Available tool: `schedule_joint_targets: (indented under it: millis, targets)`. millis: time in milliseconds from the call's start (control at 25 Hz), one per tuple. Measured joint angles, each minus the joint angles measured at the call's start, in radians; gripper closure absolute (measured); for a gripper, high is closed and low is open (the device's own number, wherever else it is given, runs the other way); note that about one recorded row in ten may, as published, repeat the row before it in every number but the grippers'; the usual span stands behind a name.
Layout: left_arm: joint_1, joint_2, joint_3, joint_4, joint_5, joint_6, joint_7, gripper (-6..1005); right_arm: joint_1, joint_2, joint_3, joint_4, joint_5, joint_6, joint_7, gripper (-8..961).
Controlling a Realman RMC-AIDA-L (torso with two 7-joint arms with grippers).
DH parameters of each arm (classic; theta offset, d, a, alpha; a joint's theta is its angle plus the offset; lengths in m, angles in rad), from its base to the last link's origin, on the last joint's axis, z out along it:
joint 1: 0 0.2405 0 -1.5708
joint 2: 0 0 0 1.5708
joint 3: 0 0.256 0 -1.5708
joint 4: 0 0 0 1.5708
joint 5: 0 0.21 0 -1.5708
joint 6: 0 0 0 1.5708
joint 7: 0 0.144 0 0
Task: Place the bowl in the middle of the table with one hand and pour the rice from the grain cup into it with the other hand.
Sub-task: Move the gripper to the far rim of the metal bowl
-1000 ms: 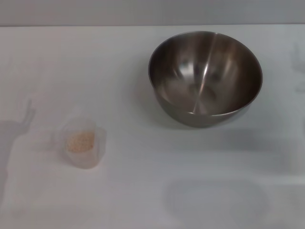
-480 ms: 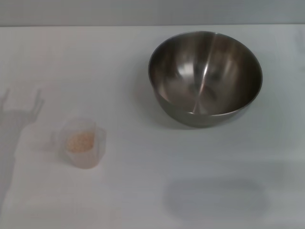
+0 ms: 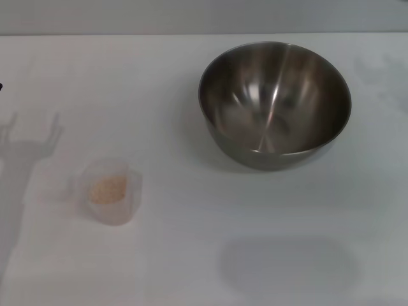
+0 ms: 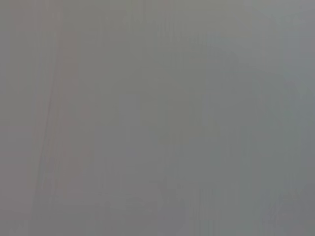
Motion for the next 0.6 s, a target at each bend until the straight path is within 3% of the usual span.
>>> schedule_joint_targets:
  millis: [120,160,240,600]
  targets:
    - [-0.004,0.001,-0.004,-0.004,0.0,0.0,0.033,211,0.088,-0.009,0.145,0.019,0.062,0.295,-0.013,324]
    - [-0.004,0.001,-0.004,-0.004,0.0,0.0,0.033,211,0.088,-0.009,0.145,0.019,0.062,0.295,-0.013,325]
    - [-0.005,0.001,-0.01,-0.01,0.0,0.004,0.053,212,0.139,-0.015,0.218,-0.009,0.064,0.417,-0.013,325]
    - [-0.008,0.001,-0.014,-0.014,0.0,0.006,0.049,217,0.207,-0.034,0.246,-0.179,0.055,0.483,-0.05,327]
